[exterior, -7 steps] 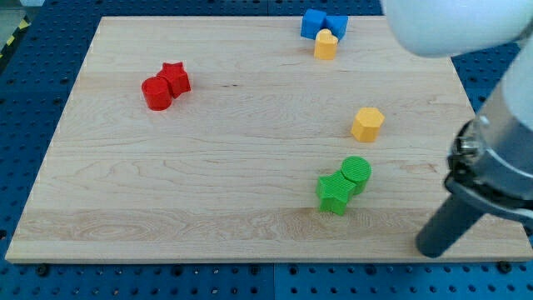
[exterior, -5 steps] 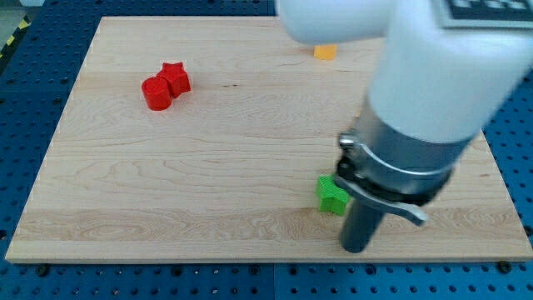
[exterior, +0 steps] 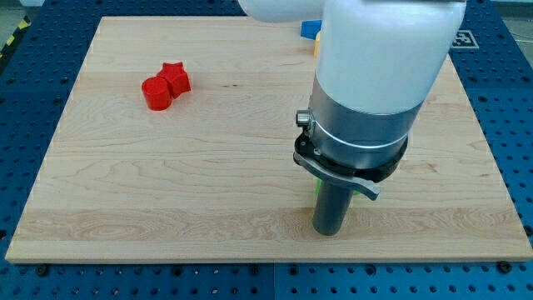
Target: Push the green star along with the green circle into the yellow hexagon
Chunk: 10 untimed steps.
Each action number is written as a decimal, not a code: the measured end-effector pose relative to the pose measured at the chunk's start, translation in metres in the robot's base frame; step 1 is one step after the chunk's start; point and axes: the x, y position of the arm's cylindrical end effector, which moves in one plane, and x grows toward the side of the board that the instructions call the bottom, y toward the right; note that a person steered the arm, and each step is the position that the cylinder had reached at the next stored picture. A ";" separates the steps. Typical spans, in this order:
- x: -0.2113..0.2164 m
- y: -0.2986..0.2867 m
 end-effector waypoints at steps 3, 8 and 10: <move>-0.071 -0.049; -0.008 -0.049; -0.022 -0.049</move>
